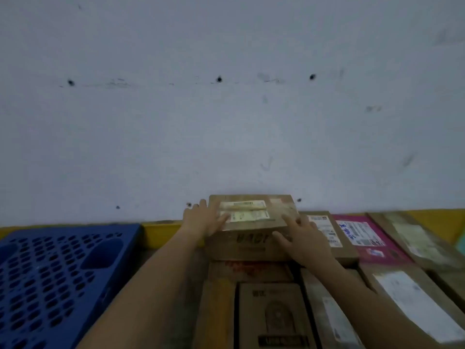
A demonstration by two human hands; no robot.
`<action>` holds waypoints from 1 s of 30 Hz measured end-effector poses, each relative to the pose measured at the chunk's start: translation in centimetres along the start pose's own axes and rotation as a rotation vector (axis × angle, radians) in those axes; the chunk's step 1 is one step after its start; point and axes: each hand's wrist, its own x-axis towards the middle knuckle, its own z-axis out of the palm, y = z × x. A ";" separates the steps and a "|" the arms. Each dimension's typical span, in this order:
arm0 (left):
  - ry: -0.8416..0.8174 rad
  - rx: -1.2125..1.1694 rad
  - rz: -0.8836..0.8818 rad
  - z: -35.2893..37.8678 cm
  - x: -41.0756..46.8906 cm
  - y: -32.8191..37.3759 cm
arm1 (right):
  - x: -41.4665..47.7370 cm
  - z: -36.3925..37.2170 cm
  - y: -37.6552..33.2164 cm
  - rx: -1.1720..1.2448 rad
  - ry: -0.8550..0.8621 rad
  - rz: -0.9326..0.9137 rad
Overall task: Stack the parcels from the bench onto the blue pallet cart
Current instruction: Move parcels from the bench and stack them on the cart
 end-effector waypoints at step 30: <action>0.129 -0.458 -0.126 -1.6 1.2 -2.4 | 1.4 -1.2 -4.4 0.323 0.141 0.118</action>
